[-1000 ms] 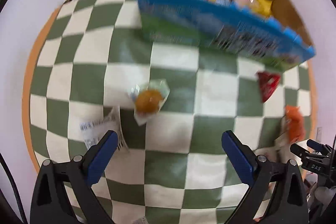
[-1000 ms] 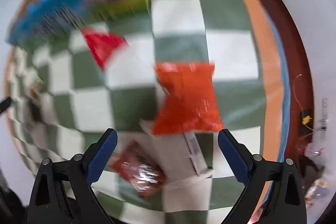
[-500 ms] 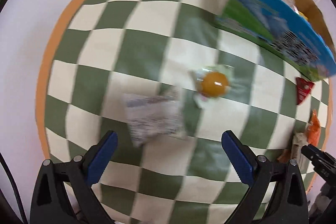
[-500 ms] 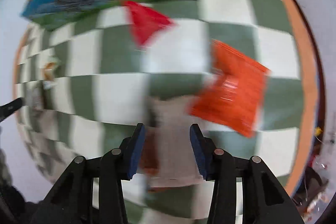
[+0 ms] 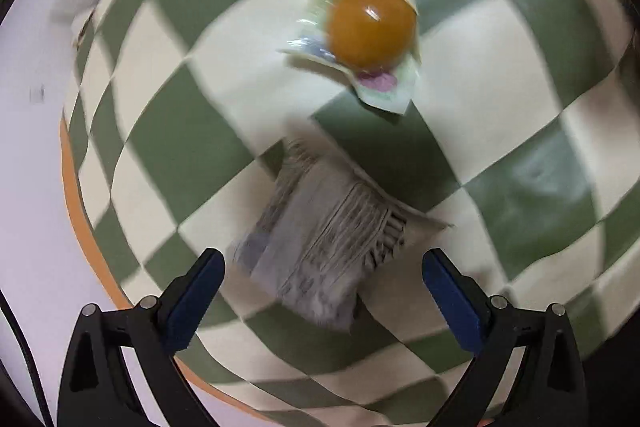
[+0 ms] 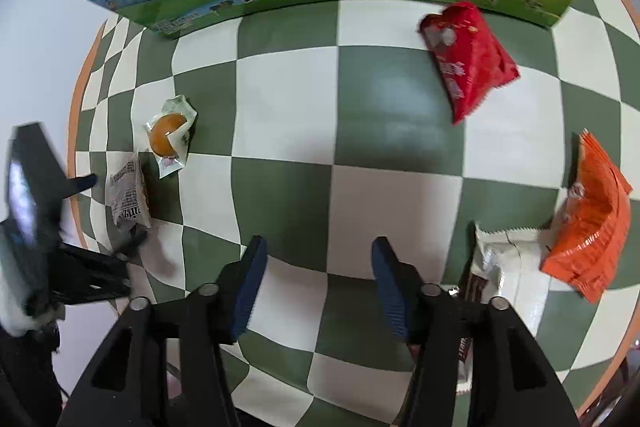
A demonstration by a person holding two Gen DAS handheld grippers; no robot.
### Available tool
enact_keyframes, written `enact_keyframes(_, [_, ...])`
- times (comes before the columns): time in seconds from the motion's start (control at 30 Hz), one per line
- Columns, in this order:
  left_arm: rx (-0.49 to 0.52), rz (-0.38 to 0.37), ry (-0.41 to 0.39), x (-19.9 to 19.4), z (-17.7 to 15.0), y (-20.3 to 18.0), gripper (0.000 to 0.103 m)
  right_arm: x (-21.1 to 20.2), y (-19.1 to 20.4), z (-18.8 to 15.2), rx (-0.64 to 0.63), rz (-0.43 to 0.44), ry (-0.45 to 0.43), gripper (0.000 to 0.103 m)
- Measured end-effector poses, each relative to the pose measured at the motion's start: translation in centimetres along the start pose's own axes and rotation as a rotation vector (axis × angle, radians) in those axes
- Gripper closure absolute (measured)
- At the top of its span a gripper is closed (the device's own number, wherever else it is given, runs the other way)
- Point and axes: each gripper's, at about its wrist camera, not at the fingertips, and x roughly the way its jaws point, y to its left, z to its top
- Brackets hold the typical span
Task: Organize snacks
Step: 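Grasp the white bread pack with the left tool while the right tool grasps another white pack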
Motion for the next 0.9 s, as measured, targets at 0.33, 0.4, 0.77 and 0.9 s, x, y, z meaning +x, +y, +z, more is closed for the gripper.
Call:
enact_keyframes(0.33, [-0.549,-0.416,0.021,-0.2,2.2,1.6,0.036,-4.6,-7.0,-2.4,0.112,-0.172,-0.086,0.035])
enact_keyframes(0.4, [-0.593,-0.449,0.041,0.2,2.6,0.7,0.034,-4.2,-8.8,-2.6,0.147,-0.210,-0.049,0.034])
enact_keyframes(0.77, [-0.614,-0.525,0.063,0.5,3.9,0.2,0.031,-0.5,-10.3,-3.0,0.140,-0.176,-0.011,0.042])
enact_keyframes(0.9, [-0.653,-0.541,0.064,1.5,2.8,1.4,0.031,-1.7,-7.1,-1.8,0.120,-0.083,-0.061,0.041])
